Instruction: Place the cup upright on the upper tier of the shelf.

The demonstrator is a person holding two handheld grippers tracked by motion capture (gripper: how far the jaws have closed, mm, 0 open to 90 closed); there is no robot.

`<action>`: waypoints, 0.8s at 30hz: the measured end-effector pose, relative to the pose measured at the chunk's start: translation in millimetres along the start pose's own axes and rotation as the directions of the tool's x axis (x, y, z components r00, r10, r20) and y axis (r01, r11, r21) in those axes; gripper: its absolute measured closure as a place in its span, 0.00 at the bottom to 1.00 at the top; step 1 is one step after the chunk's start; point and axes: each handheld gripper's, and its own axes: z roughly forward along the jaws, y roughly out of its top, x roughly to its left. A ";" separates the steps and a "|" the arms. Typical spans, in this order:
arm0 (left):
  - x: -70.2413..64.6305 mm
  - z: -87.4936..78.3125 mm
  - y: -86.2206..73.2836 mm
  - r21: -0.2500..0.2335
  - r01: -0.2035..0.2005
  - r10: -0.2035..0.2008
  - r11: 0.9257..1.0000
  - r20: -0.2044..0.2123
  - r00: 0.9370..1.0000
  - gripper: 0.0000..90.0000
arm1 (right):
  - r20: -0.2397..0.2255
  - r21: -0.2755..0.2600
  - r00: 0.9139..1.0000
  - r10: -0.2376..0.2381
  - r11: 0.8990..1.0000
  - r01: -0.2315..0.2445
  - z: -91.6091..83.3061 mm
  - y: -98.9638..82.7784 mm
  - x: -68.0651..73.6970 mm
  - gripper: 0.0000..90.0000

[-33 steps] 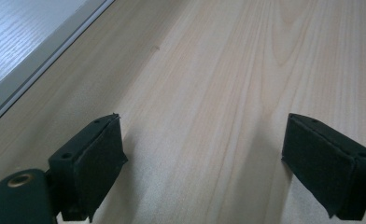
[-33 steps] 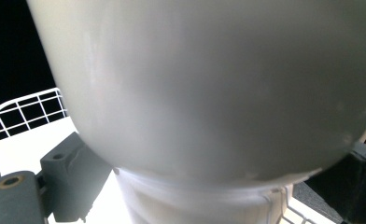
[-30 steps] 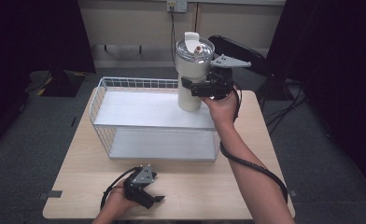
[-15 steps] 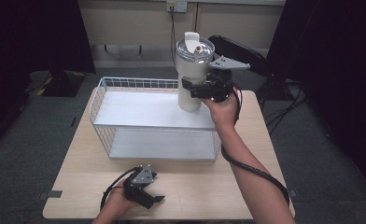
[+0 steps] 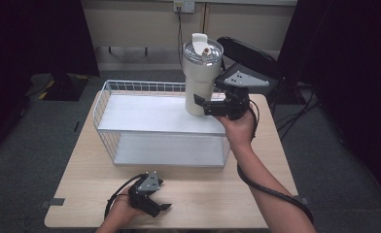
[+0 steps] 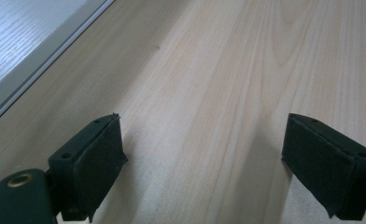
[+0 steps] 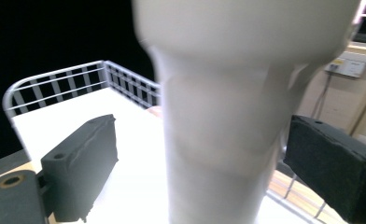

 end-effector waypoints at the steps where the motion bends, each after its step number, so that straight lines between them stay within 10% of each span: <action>1: 0.0 0.0 0.0 0.000 0.000 0.000 1.000 0.000 1.000 0.13 | -0.013 0.002 1.000 -0.011 1.000 0.011 -2.6 -1.5 1.8 0.10; 24: 0.0 0.1 -0.1 -0.001 0.000 0.000 1.000 0.000 1.000 0.13 | -0.222 0.027 0.974 -0.053 0.998 0.060 -35.0 -40.2 36.4 0.10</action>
